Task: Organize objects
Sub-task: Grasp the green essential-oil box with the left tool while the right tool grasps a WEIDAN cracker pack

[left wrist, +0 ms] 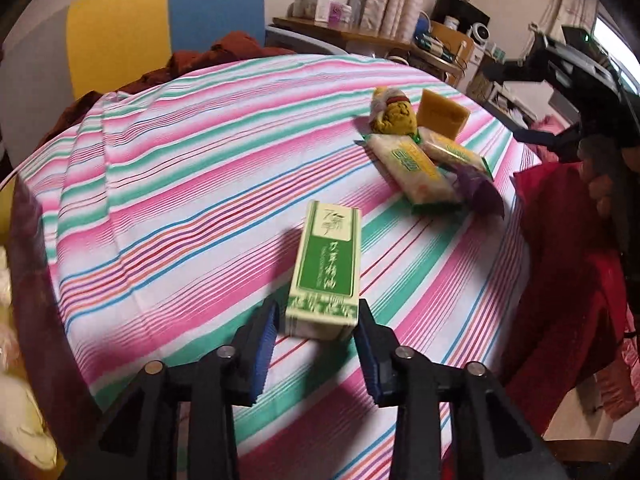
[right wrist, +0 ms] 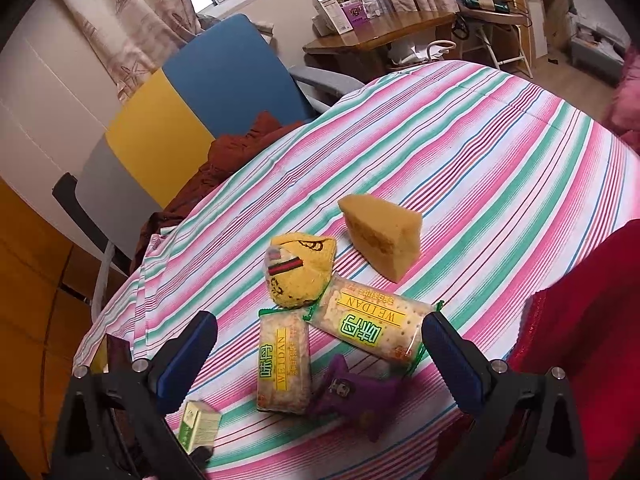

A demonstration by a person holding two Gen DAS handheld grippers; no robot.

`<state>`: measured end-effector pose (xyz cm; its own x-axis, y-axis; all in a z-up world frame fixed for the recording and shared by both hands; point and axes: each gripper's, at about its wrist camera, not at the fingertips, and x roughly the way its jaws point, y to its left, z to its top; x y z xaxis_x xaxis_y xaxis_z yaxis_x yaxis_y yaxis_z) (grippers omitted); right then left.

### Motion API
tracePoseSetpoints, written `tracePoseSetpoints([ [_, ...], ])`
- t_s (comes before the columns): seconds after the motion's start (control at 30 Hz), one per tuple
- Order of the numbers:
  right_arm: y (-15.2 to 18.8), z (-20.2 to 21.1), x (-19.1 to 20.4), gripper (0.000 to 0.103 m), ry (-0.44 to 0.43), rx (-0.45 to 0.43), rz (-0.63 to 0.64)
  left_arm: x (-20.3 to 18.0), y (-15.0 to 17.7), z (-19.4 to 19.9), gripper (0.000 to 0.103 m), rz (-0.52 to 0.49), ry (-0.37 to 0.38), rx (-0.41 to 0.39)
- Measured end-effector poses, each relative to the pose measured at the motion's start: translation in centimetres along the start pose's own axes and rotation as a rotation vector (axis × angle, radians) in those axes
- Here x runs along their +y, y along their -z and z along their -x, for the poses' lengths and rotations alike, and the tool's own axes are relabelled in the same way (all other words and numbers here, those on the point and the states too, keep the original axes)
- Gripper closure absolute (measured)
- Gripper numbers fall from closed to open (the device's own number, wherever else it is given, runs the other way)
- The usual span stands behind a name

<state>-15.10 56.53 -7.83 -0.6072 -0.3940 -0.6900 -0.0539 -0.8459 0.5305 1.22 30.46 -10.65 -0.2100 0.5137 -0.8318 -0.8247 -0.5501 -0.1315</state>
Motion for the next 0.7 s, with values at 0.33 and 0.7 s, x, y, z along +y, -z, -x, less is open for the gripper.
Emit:
tracePoseSetpoints([
  [0.33,0.0,-0.2,0.2,0.0,0.025,0.012,0.012,-0.4,-1.1,0.4,0.061,-0.013,-0.006,-0.032],
  [0.7,0.4,-2.0,3.9,0.001,0.118,0.122,0.199,-0.7,-1.4,-1.3,0.071,-0.042,0.016,-0.011],
])
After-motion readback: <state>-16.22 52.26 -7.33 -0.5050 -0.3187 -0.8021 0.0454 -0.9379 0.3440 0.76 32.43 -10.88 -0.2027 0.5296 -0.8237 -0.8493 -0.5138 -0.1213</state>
